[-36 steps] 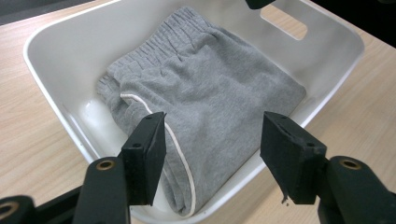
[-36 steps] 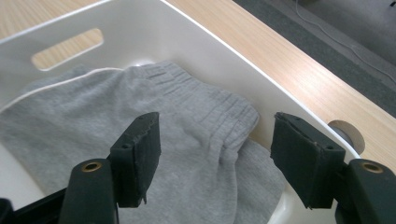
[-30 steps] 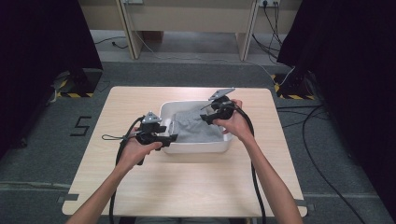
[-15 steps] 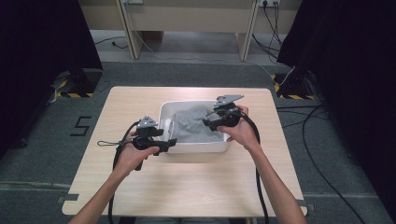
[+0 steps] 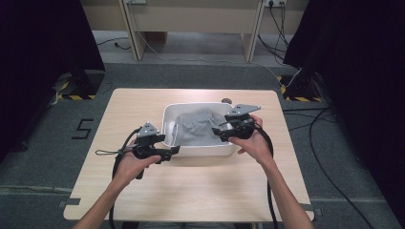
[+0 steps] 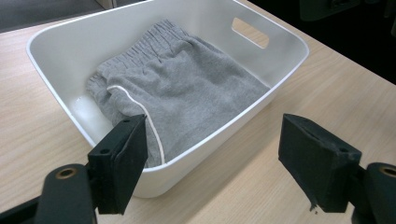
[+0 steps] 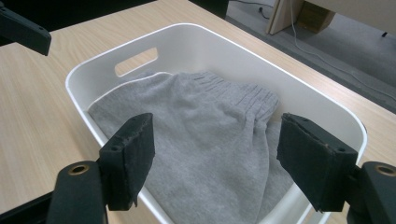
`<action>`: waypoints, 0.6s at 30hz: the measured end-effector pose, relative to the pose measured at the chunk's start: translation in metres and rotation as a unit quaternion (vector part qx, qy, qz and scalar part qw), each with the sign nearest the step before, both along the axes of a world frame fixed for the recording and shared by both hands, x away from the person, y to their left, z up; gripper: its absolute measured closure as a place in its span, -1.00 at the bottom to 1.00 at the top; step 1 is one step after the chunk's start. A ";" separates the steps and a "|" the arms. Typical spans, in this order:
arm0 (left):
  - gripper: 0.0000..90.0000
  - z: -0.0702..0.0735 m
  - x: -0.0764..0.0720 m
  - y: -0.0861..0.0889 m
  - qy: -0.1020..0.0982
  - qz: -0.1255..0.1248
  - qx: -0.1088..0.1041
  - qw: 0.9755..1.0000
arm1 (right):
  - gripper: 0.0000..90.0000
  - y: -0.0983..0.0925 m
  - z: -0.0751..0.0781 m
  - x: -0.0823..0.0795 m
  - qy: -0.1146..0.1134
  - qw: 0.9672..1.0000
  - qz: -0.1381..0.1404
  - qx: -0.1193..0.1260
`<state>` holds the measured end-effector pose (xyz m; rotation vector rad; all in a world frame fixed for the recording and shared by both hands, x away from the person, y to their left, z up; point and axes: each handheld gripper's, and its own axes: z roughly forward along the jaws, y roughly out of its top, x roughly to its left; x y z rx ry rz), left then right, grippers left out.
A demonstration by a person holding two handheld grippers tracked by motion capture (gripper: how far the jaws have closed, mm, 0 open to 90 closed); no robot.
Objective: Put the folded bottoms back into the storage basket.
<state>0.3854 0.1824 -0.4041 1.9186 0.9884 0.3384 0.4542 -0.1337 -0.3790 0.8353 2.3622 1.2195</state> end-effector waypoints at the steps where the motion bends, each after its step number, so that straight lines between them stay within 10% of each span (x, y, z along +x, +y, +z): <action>1: -0.48 0.000 -0.001 0.000 0.000 0.000 0.000 1.000 | -0.37 -0.001 0.000 -0.002 -0.003 1.000 0.000 0.002; 18: -0.49 -0.001 -0.011 0.007 -0.007 0.003 -0.004 1.000 | -0.37 -0.011 -0.003 -0.021 -0.009 1.000 -0.002 0.014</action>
